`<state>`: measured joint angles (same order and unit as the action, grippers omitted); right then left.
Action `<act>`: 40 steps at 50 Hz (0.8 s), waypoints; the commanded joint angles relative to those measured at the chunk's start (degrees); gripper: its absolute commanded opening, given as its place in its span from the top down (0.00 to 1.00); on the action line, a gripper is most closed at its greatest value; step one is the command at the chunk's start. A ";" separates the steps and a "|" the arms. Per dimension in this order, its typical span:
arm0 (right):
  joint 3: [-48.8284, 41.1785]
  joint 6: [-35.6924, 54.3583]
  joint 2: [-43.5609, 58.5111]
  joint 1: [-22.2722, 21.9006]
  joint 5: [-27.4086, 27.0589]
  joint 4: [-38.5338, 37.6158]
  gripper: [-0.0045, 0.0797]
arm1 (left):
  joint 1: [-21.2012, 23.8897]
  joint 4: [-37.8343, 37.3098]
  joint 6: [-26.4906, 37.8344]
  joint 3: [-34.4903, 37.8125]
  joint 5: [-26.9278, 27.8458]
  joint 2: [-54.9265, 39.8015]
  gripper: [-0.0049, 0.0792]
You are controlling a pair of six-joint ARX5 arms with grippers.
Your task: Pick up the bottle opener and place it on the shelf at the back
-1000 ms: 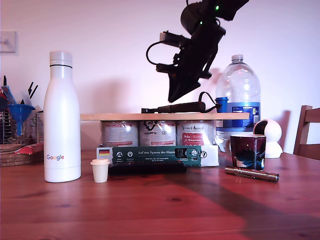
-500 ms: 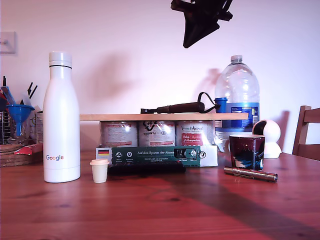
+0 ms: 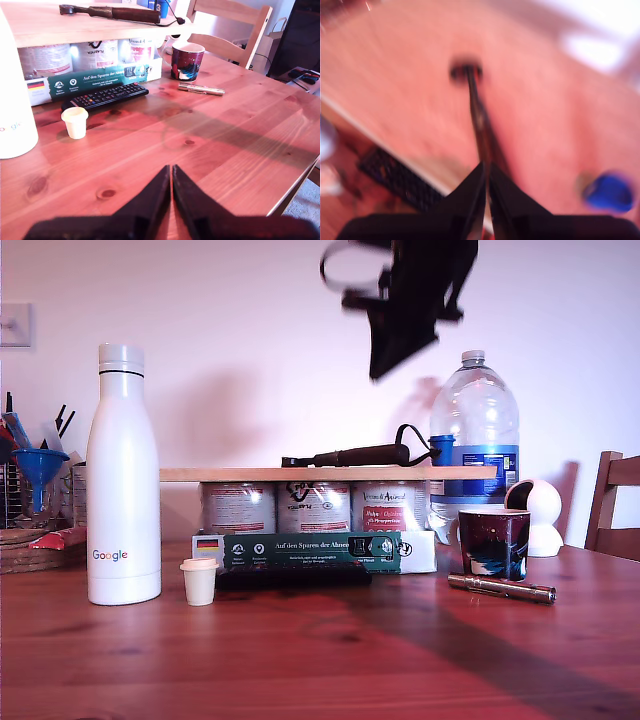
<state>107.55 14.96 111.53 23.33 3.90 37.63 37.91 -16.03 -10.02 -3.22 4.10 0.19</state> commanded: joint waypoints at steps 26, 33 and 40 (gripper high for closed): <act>-36.72 -5.22 -23.39 0.31 -1.11 -26.10 0.96 | 0.24 1.14 -0.09 0.76 -0.59 0.55 0.97; -43.56 -6.51 -28.13 0.28 -1.07 -30.91 0.96 | 0.22 1.92 -0.07 0.76 -4.35 0.52 0.97; -49.07 -6.91 -31.80 0.26 -0.83 -33.38 0.96 | -0.44 3.89 0.04 0.79 -7.91 0.52 0.97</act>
<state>60.10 8.75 82.04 23.33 2.94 5.72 37.87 -13.47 -10.04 -3.22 -2.92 0.19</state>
